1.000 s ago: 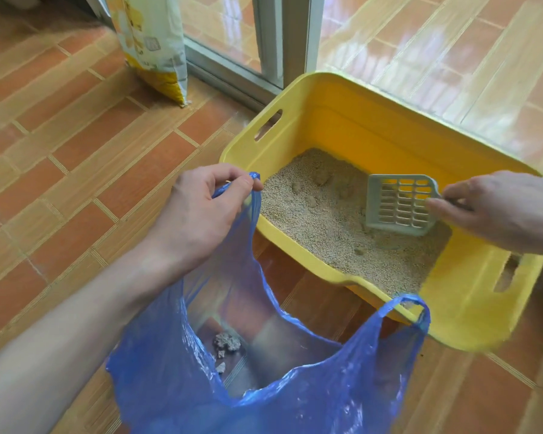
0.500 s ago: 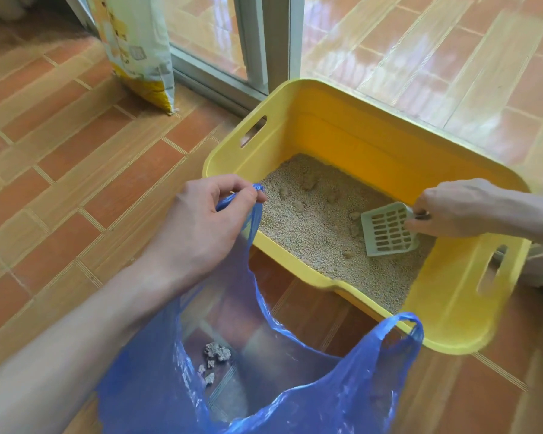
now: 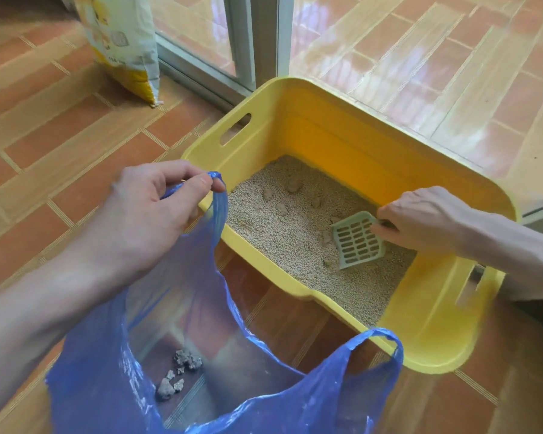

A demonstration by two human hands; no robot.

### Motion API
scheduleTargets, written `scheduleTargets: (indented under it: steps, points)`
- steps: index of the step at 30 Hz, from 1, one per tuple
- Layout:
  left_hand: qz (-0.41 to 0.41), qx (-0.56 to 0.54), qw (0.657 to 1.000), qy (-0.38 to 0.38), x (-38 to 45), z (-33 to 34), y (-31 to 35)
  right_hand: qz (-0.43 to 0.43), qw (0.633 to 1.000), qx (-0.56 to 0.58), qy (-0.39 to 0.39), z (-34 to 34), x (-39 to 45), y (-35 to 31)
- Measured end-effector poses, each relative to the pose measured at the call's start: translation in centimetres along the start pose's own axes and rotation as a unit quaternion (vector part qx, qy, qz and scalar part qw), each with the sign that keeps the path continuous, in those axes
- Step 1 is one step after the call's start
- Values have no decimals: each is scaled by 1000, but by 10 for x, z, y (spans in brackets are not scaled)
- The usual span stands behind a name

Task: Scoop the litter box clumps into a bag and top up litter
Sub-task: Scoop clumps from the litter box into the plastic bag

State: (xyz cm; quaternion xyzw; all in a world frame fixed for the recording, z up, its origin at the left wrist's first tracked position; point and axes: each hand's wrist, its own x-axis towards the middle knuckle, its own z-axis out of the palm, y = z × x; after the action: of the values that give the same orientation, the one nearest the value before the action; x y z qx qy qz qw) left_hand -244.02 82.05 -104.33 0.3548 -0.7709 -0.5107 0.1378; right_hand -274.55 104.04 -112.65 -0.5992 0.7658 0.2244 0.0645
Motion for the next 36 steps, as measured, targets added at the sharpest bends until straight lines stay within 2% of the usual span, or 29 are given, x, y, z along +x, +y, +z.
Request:
scheduleTargets:
  steps: [5,11,21,28,36]
  points:
    - [6,5,1000,-1,1,2,-2,-5,999,38,32,12,2,-2]
    - [0,8,1000,5,1,0,-6,35,991,131,-10,18,1,-12]
    - [13,9,1000,12,-3,-9,-6,57,969,239,-7,25,13,-39]
    - [7,7,1000,22,-5,-10,-5,59,934,348,-59,24,16,-36]
    - [5,1,1000,20,-1,-6,-7,37,911,411,14,18,13,-35]
